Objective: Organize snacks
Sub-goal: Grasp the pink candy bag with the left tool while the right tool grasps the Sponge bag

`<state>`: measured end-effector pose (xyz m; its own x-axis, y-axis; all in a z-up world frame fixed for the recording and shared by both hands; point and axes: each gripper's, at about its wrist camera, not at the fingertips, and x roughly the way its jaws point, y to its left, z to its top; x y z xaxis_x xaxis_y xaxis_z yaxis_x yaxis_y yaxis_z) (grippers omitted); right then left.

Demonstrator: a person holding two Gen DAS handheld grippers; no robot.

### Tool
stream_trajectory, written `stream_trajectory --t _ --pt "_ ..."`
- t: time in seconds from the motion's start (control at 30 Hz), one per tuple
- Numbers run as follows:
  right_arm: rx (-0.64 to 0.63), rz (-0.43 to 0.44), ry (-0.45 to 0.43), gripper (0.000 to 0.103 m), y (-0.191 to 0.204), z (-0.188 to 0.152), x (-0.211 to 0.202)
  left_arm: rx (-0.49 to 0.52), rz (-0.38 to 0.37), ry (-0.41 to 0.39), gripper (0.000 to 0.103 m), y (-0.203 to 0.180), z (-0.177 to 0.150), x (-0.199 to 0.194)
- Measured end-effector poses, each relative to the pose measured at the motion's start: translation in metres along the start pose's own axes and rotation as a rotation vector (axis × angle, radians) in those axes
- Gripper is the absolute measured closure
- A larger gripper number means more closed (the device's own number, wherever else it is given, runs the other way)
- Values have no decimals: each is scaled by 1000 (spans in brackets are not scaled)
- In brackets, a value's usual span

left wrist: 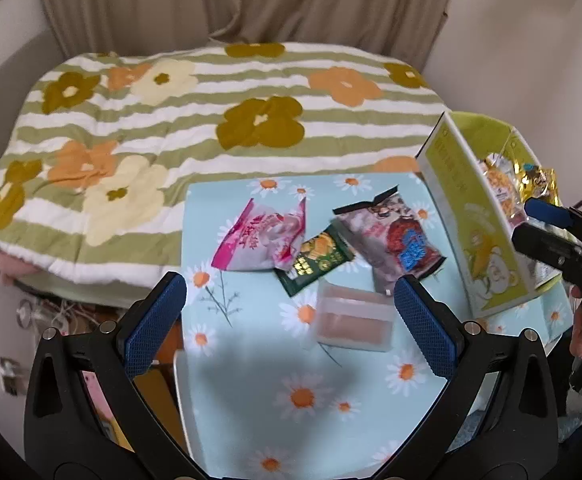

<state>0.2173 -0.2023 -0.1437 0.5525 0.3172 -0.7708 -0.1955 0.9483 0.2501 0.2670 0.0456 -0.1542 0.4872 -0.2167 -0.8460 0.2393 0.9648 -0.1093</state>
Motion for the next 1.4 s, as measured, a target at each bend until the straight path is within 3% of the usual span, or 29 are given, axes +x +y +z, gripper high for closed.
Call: stream_trajectory --t 0.3,0.6,1.03,1.2,1.27,1.4 --pt "16 -89 100 1 4 -3 64 56 -70 124 0 30 21 89" --pt "37 -125 194 1 -13 -5 115 85 -92 227 0 36 30 168" --pt "48 -126 264 1 -27 -9 145 119 -89 279 7 35 27 199" --pt "30 -132 287 1 -30 -10 150 141 -98 261 23 31 28 195" --pt "31 -127 291 1 -32 -10 152 144 -109 255 38 29 29 193" --pt "31 -121 295 1 -33 -8 153 129 -115 254 45 31 31 191"
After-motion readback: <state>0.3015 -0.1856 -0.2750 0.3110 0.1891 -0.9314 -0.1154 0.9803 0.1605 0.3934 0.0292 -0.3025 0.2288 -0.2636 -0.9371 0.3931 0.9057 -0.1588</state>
